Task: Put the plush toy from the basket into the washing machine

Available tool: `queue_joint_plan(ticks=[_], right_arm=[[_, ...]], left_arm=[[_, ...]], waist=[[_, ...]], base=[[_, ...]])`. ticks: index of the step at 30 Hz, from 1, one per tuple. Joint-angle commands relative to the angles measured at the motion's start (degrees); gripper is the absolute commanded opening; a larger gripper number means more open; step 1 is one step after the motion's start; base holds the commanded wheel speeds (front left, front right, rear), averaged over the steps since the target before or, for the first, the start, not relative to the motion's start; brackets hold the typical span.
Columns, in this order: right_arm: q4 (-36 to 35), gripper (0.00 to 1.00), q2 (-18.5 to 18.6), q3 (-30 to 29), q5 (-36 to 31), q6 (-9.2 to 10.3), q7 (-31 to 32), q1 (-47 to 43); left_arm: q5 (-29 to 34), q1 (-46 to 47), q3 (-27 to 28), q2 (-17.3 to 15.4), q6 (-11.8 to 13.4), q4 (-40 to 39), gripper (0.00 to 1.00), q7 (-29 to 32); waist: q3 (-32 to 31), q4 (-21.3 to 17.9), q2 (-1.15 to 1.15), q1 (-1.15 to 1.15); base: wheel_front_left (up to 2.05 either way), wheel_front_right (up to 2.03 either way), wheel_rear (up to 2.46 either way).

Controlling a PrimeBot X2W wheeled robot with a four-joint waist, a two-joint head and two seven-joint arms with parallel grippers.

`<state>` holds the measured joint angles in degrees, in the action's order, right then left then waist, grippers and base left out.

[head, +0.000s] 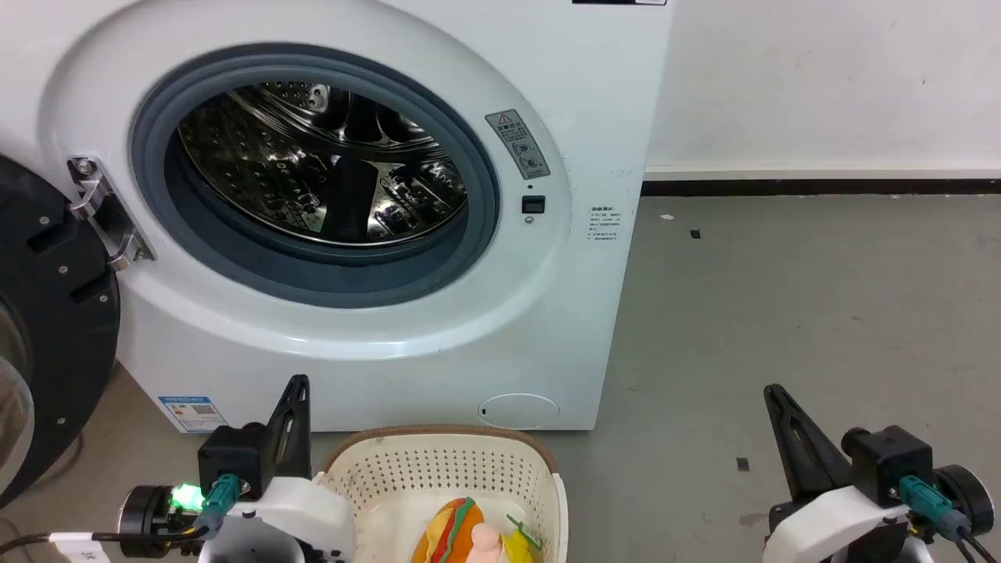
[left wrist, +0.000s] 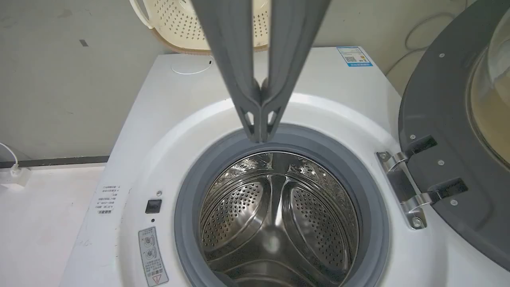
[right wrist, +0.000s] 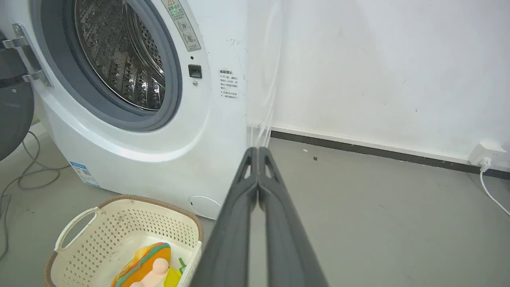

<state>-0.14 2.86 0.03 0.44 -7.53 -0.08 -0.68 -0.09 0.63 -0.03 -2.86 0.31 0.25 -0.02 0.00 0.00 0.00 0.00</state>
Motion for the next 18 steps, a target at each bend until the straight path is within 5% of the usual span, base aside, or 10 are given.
queue_joint_plan(ticks=[1,18], right_arm=[[0.1,0.0,0.0,0.0,-0.4,0.04,0.1,0.7],[0.1,0.0,0.0,0.0,-0.4,0.04,0.1,0.7]], left_arm=[[0.1,-0.6,0.0,0.0,-0.3,-0.2,0.0,0.0],[0.1,-0.6,0.0,0.0,-0.3,-0.2,0.0,0.0]], waist=[[0.0,0.0,0.0,0.0],[0.0,0.0,0.0,0.0]], base=[[0.0,0.0,0.0],[0.0,0.0,0.0]])
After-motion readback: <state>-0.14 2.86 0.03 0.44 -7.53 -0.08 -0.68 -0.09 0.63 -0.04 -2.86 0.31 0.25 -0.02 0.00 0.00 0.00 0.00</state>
